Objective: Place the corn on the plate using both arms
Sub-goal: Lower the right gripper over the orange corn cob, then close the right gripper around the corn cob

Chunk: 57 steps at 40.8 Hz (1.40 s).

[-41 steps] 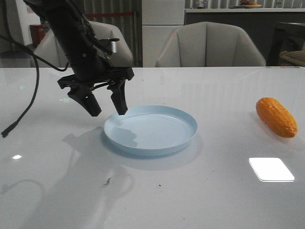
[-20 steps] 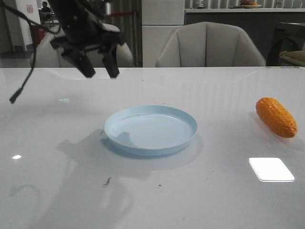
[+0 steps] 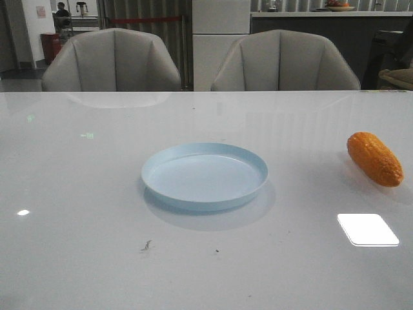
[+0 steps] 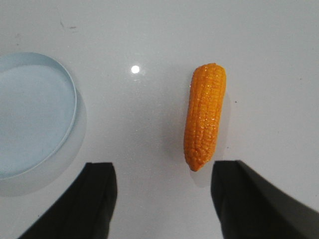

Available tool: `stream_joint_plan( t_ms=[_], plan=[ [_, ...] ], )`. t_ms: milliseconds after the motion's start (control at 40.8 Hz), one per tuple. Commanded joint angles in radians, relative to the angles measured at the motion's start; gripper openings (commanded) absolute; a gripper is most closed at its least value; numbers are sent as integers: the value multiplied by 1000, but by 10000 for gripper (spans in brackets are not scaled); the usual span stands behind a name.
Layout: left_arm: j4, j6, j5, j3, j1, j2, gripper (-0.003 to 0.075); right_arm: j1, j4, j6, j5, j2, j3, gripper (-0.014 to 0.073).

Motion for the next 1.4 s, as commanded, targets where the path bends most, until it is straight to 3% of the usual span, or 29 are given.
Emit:
stream_joint_plan(
  t_ms=[0,196,343,490,735,1373],
  plan=[
    [-5,-1,-217,215,40,-186,326,-8,-2,-6,-75,5,-40,519],
    [-10,-1,-443,596,70,-501,326,-8,-7,-6,-16,119,-123,519],
    [-10,-1,-473,767,70,-719,326,-8,-58,13,63,233,-277,521],
    [-10,-1,-473,863,70,-902,326,-8,-188,94,186,366,-465,521],
    [-10,-1,-447,888,70,-1004,326,-8,-231,128,262,530,-611,521],
    [-10,-1,-439,888,70,-1002,326,-8,-203,130,274,731,-615,521]
  ],
)
